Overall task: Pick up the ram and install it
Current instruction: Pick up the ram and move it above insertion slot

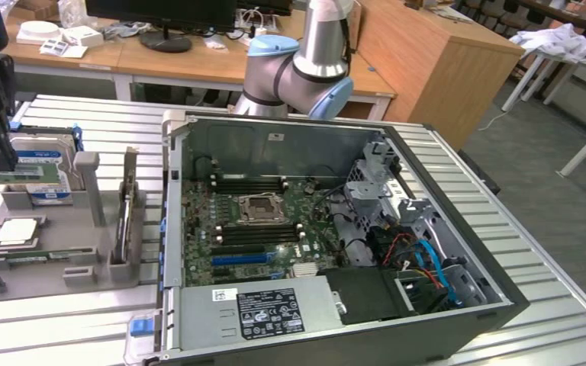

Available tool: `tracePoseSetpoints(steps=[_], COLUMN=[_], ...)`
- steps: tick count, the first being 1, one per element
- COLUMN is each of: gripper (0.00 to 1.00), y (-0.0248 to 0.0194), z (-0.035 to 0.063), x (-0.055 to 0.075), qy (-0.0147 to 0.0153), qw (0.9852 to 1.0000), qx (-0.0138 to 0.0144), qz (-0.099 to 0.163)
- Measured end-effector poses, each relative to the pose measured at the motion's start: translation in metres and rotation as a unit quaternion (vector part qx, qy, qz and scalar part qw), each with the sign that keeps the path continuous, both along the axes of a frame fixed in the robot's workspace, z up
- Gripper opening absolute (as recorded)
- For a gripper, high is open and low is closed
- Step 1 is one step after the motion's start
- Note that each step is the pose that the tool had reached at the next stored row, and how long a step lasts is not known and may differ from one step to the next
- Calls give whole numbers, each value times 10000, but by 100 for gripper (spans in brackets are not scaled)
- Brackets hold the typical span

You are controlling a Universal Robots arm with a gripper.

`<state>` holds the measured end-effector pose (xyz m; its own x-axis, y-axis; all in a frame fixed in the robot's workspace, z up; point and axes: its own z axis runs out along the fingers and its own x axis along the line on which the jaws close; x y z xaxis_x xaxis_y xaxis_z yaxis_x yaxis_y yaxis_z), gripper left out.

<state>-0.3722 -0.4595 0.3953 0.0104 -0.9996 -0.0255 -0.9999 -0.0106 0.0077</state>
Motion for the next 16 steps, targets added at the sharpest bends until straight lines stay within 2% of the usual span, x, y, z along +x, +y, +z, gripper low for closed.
tracePoseSetpoints(steps=[6, 16], gripper=[12, 12], y=[0, 0], z=[2, 1], x=[20, 169], qy=[2, 1], qw=[10000, 10000], qx=[-1, -1], qz=[1, 0])
